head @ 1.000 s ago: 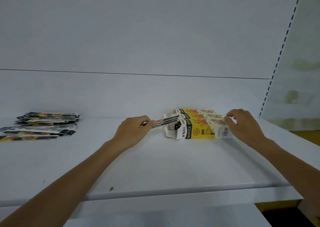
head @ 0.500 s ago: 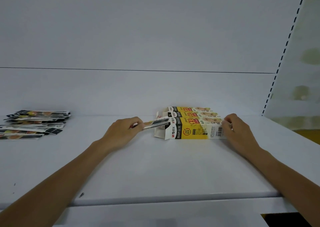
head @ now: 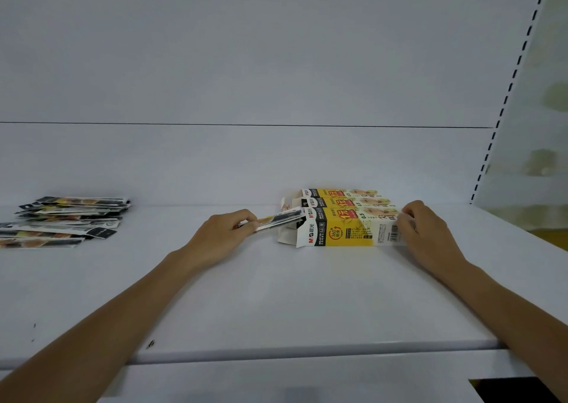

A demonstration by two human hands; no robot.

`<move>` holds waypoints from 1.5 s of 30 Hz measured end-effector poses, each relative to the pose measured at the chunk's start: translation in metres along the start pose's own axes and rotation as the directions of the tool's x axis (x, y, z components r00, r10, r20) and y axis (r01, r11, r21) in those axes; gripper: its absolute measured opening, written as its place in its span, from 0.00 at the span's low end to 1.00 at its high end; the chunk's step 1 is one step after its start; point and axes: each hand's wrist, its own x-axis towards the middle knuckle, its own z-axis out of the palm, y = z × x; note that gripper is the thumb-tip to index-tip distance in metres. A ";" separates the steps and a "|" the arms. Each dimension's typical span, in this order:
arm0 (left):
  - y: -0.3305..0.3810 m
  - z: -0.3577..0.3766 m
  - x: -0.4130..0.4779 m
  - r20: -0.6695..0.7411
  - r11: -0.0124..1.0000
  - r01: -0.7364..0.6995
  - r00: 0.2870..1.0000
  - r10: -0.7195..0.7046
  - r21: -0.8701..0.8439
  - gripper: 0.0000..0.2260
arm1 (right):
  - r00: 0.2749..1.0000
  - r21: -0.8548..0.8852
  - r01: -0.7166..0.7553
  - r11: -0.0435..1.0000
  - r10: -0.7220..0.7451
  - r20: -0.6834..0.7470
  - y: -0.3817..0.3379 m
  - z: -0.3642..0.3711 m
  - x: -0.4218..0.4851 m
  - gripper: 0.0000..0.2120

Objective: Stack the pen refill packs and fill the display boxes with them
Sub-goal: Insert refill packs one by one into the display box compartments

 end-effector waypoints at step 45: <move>-0.005 0.007 -0.001 0.041 0.937 -0.154 0.988 0.149 0.313 0.15 | 1.000 -0.018 0.019 1.000 -0.019 -0.015 -0.007 -0.004 -0.005 0.11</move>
